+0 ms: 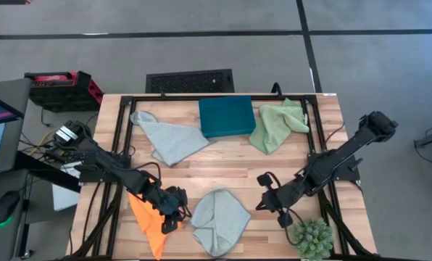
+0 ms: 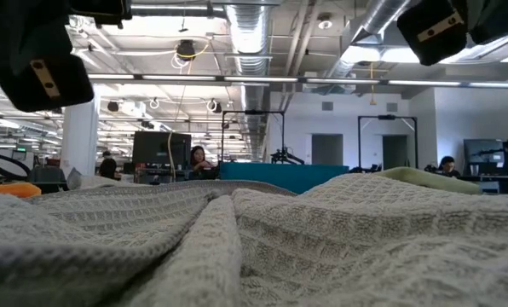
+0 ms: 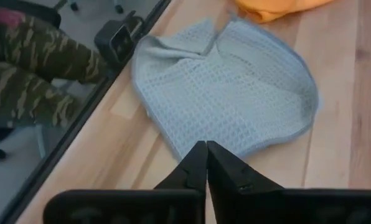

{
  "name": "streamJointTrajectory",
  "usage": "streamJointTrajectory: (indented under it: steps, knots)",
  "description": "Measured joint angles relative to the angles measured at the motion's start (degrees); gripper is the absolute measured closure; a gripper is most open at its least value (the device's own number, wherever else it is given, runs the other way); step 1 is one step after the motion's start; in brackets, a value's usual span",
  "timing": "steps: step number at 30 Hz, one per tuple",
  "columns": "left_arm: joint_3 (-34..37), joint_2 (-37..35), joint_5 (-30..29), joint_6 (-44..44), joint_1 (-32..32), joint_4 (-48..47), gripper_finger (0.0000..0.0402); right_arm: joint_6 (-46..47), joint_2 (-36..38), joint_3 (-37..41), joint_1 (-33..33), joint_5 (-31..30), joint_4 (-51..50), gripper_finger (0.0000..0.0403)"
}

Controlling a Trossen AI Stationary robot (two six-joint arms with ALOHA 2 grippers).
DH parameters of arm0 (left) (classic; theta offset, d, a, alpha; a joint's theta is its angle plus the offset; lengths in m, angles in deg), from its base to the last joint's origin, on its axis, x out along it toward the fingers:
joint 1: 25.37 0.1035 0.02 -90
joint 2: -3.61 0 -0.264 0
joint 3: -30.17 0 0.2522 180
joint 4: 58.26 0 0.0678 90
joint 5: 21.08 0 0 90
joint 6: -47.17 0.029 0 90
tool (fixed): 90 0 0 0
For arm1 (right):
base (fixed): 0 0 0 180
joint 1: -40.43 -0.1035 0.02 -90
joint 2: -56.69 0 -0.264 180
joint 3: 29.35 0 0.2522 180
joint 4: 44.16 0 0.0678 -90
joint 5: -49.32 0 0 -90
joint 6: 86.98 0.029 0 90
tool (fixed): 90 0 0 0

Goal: Fold microfiber towels
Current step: Fold the bottom left gray microfiber cloth

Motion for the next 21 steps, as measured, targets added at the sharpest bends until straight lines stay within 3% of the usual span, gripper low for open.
streamJointTrajectory:
  steps: [7, 16, 21]
  knots:
    - [0.0, 0.0, -4.1, 3.8, 0.3, 0.6, 0.0401, 8.5, -1.1, 0.1, 1.2, 0.0, 1.7, 0.0321]
    - [0.0, 0.0, -4.9, 6.9, 0.3, 0.8, 0.0401, 8.5, -2.8, 0.1, 1.6, 0.0, 3.2, 0.0253]
    - [0.0, 0.0, -4.9, 5.7, 1.0, 0.8, 0.0401, 8.0, -2.7, 0.0, 1.6, 0.2, 3.6, 0.0239]
